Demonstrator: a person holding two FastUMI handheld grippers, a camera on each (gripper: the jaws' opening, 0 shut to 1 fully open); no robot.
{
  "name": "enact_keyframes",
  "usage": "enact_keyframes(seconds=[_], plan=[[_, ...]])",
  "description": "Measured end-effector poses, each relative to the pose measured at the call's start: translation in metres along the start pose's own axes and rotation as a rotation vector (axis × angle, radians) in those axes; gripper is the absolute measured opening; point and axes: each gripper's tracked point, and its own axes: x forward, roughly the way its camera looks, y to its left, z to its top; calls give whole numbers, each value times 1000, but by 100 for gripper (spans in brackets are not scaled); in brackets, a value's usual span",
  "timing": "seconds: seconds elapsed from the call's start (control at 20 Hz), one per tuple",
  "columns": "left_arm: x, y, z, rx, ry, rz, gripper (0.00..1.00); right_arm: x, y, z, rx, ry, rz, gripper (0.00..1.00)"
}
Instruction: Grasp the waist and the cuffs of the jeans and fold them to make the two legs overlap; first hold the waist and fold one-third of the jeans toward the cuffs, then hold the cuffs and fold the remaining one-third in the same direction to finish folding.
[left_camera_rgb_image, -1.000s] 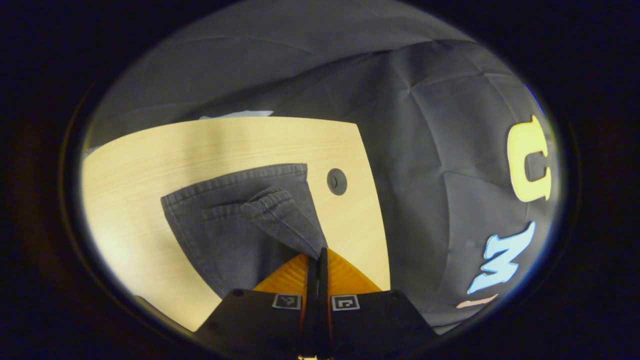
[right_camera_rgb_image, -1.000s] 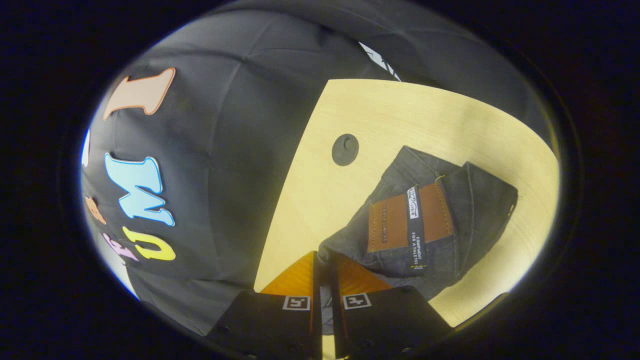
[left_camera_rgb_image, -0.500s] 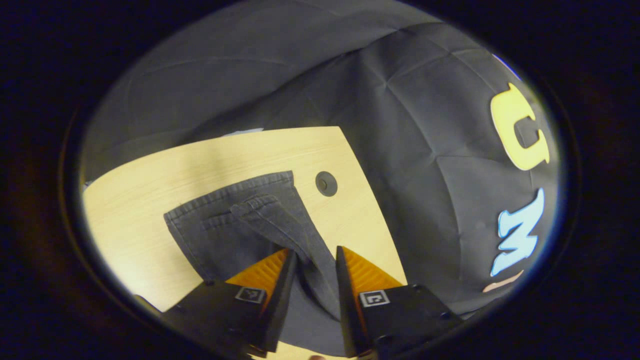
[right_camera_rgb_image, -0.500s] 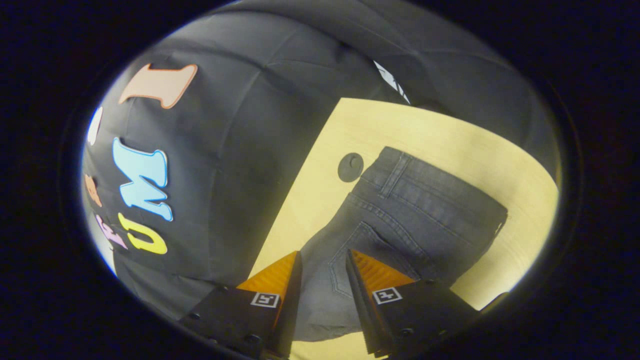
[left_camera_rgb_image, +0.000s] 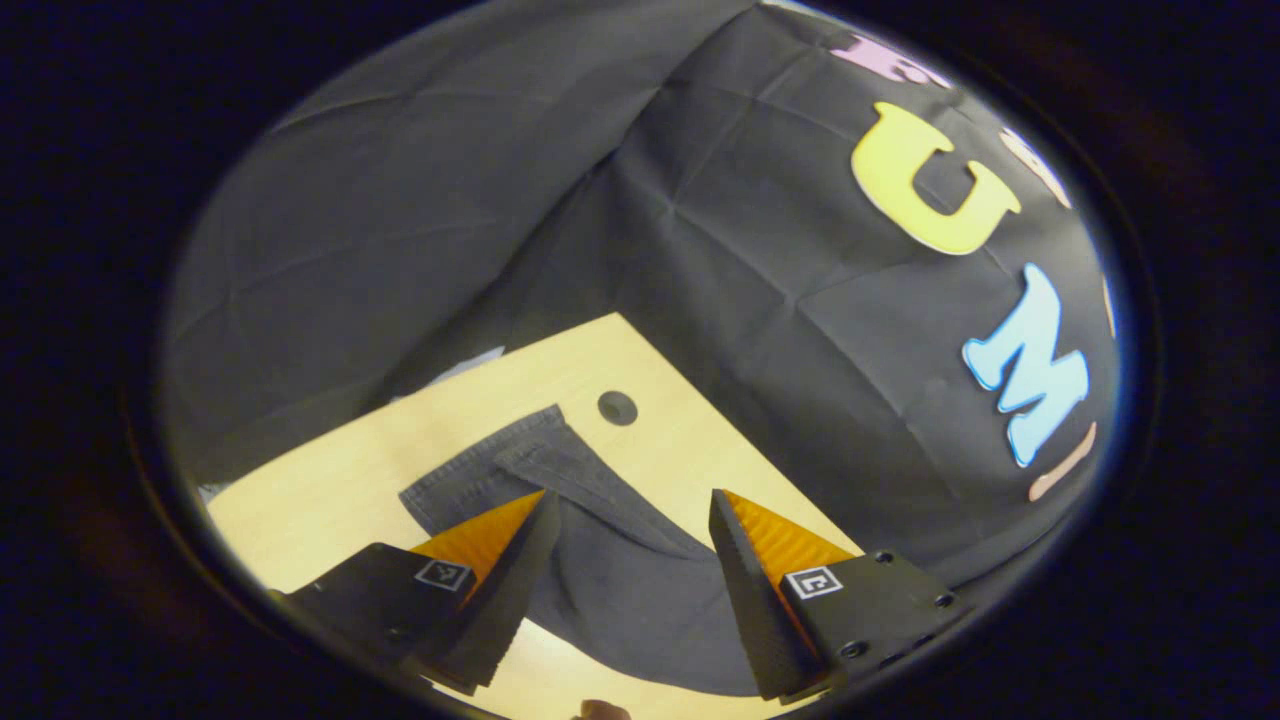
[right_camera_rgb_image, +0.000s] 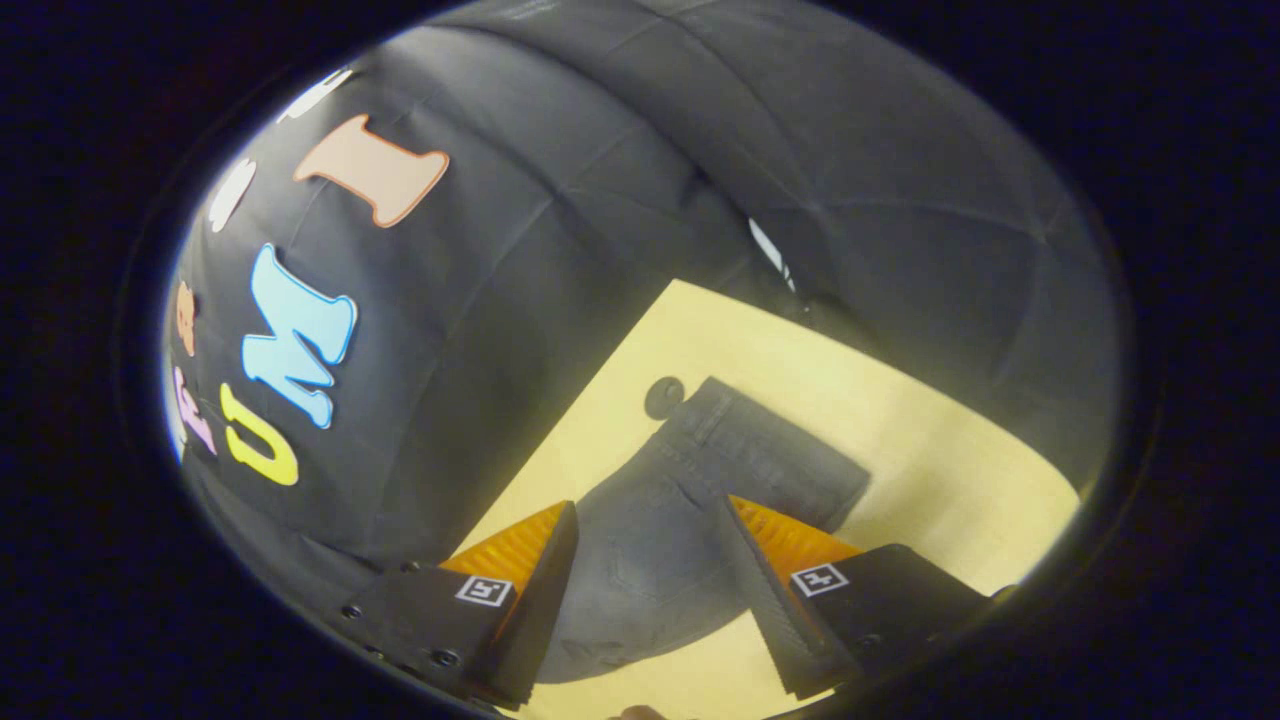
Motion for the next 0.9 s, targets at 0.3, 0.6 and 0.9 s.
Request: enact_keyframes(seconds=[0.3, 0.6, 0.9], plan=[[-64, -31, 27, 230, -246, -41, 98, 15, -64, -19, 29, -35, -185, 86], [-91, -56, 20, 401, -387, -92, 98, 45, -77, -45, 61, -65, -260, 86], [-100, -61, -3, 414, -368, -110, 97, 63, -83, -50, -100, -165, -317, 76]])
